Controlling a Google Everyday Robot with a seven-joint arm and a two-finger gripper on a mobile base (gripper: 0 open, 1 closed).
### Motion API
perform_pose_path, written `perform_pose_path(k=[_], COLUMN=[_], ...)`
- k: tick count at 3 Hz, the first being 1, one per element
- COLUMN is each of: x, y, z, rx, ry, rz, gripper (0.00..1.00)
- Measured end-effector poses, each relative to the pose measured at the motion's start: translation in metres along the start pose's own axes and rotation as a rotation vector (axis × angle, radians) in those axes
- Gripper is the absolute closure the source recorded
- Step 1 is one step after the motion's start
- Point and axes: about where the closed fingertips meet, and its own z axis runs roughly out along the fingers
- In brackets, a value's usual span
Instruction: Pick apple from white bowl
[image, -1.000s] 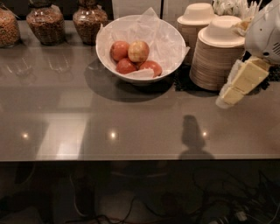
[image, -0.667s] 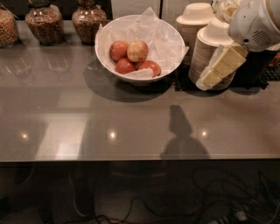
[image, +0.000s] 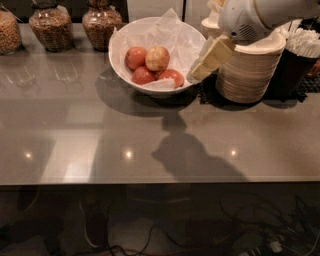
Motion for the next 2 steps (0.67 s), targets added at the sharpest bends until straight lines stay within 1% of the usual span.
perform_pose_path(k=[1, 2], x=[-0.0341, -0.0340], y=[-0.0198, -0.0199], z=[0.0733, 0.0734], rx=[-0.025, -0.025], ry=[-0.028, -0.028], rz=[-0.075, -0.075], gripper=[0.00, 0.00])
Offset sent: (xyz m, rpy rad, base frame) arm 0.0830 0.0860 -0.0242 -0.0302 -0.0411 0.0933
